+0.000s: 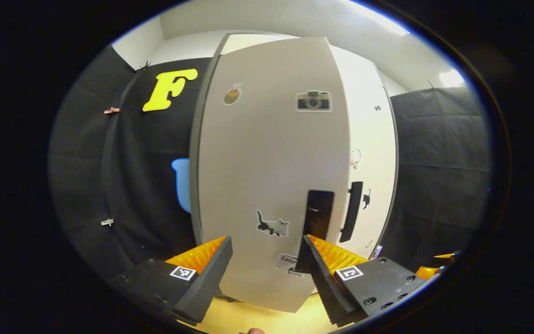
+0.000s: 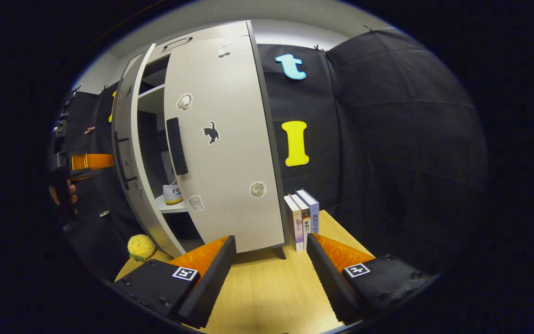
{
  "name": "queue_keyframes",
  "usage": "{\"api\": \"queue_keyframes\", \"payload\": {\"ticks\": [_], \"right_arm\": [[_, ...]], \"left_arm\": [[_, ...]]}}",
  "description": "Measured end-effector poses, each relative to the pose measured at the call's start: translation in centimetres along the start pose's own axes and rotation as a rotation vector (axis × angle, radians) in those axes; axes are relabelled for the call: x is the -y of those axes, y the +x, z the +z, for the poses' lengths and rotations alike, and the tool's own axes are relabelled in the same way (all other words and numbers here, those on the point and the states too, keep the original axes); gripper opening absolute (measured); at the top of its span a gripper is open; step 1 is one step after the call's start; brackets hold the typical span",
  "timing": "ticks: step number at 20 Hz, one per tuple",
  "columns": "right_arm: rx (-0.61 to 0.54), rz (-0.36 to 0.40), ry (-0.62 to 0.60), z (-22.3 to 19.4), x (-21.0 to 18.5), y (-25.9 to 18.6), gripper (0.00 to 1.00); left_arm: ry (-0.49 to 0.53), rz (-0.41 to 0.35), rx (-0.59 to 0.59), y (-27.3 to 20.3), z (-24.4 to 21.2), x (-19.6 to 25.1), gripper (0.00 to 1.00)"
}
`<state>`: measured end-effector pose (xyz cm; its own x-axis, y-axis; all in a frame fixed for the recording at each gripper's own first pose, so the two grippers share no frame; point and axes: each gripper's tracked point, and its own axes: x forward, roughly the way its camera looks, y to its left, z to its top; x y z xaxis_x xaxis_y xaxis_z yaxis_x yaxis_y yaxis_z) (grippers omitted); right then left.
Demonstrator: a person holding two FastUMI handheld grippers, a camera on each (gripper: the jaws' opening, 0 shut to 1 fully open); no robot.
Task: Grab one shoe with the right hand and put it into the shoe cabinet, grab the other shoe with the left hand and put it into the shoe cabinet; then close the right door with the right hand and the left door with the left hand.
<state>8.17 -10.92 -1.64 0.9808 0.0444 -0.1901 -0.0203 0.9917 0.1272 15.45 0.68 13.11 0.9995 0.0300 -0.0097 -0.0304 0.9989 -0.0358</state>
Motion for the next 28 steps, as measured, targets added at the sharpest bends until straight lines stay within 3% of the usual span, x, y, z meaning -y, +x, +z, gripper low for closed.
{"api": "queue_keyframes", "payload": {"ticks": [5, 13, 19, 28], "right_arm": [[0.014, 0.064, -0.053, 1.0, 2.4, 2.9, 0.98], [0.083, 0.190, -0.011, 5.0, 0.8, 3.7, 0.99], [0.214, 0.159, -0.023, 9.5, -0.6, -0.5, 0.98], [0.196, 0.106, -0.046, 5.0, -2.2, -9.6, 0.98]], "left_arm": [[-0.013, 0.037, 0.000, -0.7, -1.8, 4.1, 0.94], [-0.041, 0.164, 0.064, -6.3, -1.9, 4.0, 0.95], [-0.006, 0.185, 0.105, -12.1, -2.1, 1.6, 0.95], [0.000, 0.155, 0.079, -19.8, -6.2, 0.1, 0.95]]}}
